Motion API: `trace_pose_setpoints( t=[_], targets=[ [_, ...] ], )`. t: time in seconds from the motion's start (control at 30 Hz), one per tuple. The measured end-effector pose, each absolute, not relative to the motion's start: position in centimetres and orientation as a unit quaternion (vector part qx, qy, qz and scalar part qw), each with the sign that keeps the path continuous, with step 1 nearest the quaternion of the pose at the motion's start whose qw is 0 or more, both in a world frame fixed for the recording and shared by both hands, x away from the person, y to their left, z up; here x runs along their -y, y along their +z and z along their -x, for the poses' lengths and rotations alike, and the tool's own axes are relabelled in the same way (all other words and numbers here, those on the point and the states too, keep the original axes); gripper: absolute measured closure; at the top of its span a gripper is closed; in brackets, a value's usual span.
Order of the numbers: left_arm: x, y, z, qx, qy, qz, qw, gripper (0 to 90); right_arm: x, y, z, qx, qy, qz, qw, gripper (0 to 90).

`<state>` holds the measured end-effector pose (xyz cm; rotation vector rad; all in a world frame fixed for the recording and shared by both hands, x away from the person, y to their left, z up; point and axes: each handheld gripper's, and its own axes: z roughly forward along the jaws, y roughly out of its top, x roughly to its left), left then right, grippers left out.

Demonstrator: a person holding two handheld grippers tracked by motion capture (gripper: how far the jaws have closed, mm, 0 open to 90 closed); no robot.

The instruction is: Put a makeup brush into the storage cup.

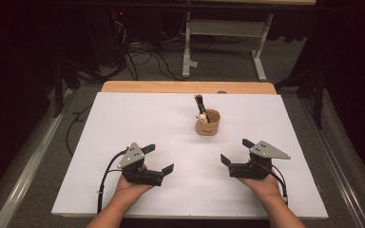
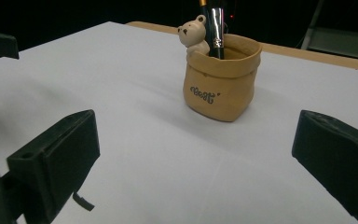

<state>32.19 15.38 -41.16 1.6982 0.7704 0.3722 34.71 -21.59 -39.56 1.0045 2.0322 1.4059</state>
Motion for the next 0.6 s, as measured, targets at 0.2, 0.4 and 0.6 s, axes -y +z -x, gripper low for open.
trace_pose_setpoints(
  t=[0.2, 0.4, 0.6],
  targets=[
    [-15.2, -41.2, -32.1, -0.327, 0.157, -0.729, 0.58, 1.0, 22.0, -39.6, -33.7, -0.733, 0.515, -0.365, 0.253, 1.0],
    [-14.8, -41.3, -31.9, -0.327, 0.152, -0.733, 0.577, 0.9, 22.5, -39.6, -32.8, -0.73, 0.514, -0.368, 0.26, 1.0],
    [-14.1, -41.2, -31.6, -0.322, 0.146, -0.735, 0.579, 1.0, 23.4, -39.4, -32.1, -0.727, 0.52, -0.362, 0.266, 1.0]
  ],
)
